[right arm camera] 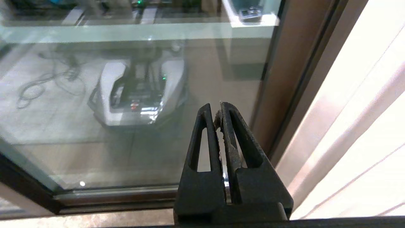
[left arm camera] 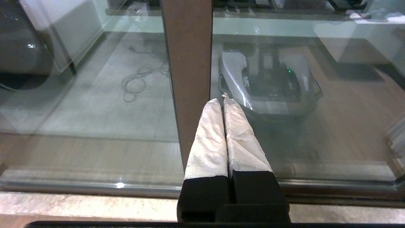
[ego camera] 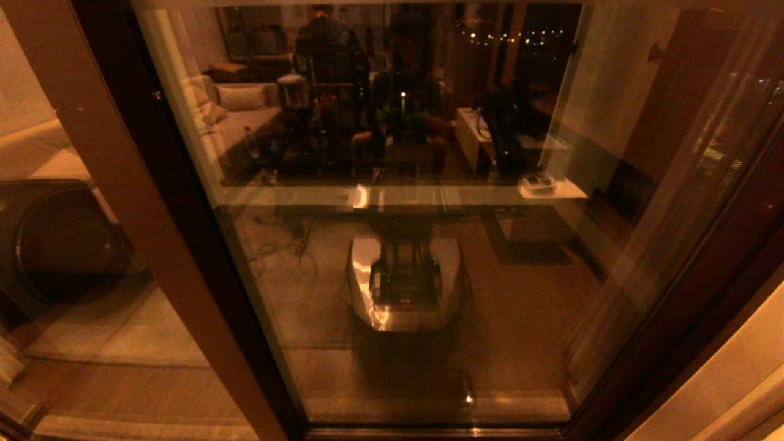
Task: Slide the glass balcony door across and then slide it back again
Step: Open the slid door
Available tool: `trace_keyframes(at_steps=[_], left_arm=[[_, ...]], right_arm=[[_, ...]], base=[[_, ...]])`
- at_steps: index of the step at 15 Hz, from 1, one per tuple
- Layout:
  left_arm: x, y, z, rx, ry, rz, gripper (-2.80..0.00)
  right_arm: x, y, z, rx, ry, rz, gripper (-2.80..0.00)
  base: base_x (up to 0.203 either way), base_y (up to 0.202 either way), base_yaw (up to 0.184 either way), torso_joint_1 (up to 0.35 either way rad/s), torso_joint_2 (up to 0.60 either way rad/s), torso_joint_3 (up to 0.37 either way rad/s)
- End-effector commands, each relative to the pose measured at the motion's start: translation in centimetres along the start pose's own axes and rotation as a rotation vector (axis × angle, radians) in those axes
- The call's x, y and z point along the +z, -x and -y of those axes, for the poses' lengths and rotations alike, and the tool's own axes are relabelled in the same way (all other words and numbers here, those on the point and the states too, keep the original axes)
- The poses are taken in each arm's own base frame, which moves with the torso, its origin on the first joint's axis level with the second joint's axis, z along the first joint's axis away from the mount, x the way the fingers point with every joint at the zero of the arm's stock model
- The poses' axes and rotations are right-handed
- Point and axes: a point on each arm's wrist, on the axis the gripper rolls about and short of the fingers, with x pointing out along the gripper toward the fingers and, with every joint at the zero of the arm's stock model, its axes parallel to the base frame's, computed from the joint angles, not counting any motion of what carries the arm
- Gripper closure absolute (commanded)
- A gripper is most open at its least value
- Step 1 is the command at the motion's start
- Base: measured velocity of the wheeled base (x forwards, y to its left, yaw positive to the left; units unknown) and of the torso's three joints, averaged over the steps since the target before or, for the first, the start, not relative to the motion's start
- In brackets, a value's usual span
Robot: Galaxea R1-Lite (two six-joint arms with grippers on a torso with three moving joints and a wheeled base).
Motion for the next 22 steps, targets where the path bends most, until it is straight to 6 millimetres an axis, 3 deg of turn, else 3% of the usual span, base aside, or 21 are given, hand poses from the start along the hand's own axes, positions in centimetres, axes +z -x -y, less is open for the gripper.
trace_keyframes(at_steps=[1, 5, 8, 11, 15, 22], left_arm=[[0.0, 0.0, 0.0, 0.001, 0.0, 0.0, 0.0], [0.0, 0.0, 0.0, 0.001, 0.0, 0.001, 0.0], [0.0, 0.0, 0.0, 0.001, 0.0, 0.001, 0.0], [0.0, 0.0, 0.0, 0.001, 0.0, 0.0, 0.0], [0.0, 0.0, 0.0, 0.001, 0.0, 0.001, 0.0], [0.0, 0.0, 0.0, 0.001, 0.0, 0.002, 0.0]], right_arm=[[5.0, -3.9, 0.1, -0.044, 0.008, -0.118, 0.0], [13.2, -9.6, 0.5, -0.197, 0.03, -0.213, 0.0], [16.2, -14.0, 1.2, -0.333, 0.051, -0.31, 0.0], [16.9, -16.8, 4.2, -0.534, 0.044, -0.366, 0.0], [16.2, -17.6, 8.9, -0.762, 0.062, -0.41, 0.0], [15.5, -19.2, 13.9, -0.408, -0.029, -0.345, 0.0]], base=[[0.0, 0.0, 0.0, 0.0, 0.0, 0.0], [0.0, 0.0, 0.0, 0.0, 0.0, 0.0], [0.0, 0.0, 0.0, 0.0, 0.0, 0.0], [0.0, 0.0, 0.0, 0.0, 0.0, 0.0], [0.0, 0.0, 0.0, 0.0, 0.0, 0.0], [0.0, 0.0, 0.0, 0.0, 0.0, 0.0]])
